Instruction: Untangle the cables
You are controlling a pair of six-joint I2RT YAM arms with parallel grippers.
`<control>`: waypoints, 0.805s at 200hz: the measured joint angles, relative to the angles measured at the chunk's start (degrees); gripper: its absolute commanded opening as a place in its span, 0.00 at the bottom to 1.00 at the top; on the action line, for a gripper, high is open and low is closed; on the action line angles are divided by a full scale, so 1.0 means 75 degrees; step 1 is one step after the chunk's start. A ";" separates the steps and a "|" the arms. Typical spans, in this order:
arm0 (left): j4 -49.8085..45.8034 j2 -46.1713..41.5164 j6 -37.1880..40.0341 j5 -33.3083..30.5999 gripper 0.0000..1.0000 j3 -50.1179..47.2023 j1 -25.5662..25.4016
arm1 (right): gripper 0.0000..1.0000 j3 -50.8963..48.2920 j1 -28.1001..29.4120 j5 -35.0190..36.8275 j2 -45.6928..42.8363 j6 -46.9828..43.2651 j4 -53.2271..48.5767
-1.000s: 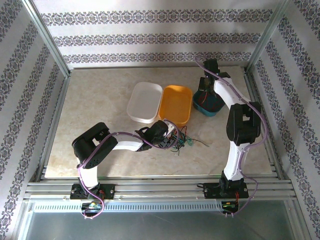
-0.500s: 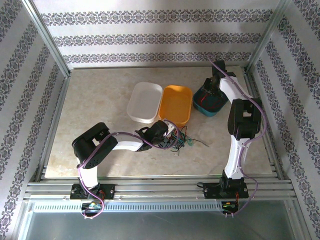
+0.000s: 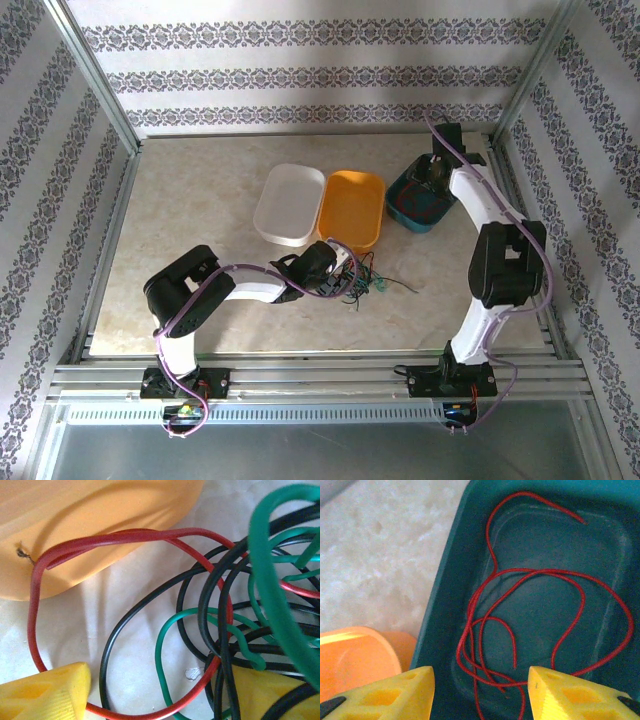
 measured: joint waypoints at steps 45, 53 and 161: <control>0.0233 -0.0125 0.0000 -0.0207 0.71 -0.0254 -0.0029 | 0.50 -0.1955 0.1137 -0.0230 -0.1690 -0.0361 0.0408; 0.0294 -0.0137 0.0000 -0.0227 0.71 -0.0297 -0.0029 | 0.50 -0.2352 0.1475 -0.0463 -0.2055 -0.0469 0.0522; 0.0516 -0.0230 0.0000 -0.0367 0.80 -0.0484 -0.0026 | 0.50 -0.4430 0.2865 -0.2270 -0.3462 -0.0743 0.0787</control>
